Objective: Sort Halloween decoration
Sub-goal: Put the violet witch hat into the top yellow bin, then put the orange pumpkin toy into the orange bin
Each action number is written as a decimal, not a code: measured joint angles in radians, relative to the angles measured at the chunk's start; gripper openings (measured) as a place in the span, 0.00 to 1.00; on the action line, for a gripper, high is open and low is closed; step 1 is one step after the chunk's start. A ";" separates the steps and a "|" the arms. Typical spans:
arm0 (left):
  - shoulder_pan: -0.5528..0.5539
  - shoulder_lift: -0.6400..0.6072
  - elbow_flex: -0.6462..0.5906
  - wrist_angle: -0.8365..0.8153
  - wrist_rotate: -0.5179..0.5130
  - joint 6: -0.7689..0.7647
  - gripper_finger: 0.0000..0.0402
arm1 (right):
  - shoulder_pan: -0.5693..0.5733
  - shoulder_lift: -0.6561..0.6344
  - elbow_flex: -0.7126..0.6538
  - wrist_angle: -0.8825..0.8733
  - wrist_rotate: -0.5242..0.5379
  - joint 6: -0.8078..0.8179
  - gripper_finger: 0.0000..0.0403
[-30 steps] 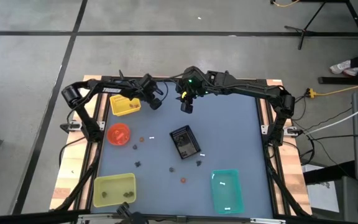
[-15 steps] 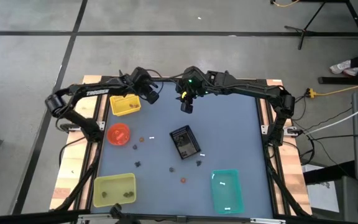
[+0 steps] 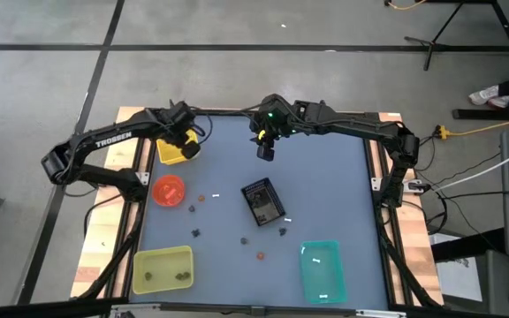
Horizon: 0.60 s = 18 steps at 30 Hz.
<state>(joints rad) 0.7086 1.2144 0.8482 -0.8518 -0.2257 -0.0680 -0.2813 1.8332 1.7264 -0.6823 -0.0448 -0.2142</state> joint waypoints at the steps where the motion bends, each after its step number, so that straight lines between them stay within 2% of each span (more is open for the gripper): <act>1: 0.000 0.000 0.000 -0.027 -0.007 0.000 0.00 | 0.000 0.000 0.000 0.000 0.000 0.000 0.36; 5: 0.000 0.000 0.000 -0.071 -0.009 0.000 0.04 | 0.000 0.000 0.000 0.000 0.000 0.000 0.36; 13: 0.000 0.000 0.000 -0.080 -0.006 0.000 0.22 | 0.000 0.000 0.000 0.000 0.000 0.000 0.36; 18: 0.000 0.000 0.000 -0.080 0.082 0.000 0.32 | 0.000 0.000 0.000 0.000 0.000 0.000 0.36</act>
<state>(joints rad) 0.7086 1.2148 0.8482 -0.9314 -0.1439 -0.0681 -0.2813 1.8332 1.7267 -0.6823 -0.0444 -0.2142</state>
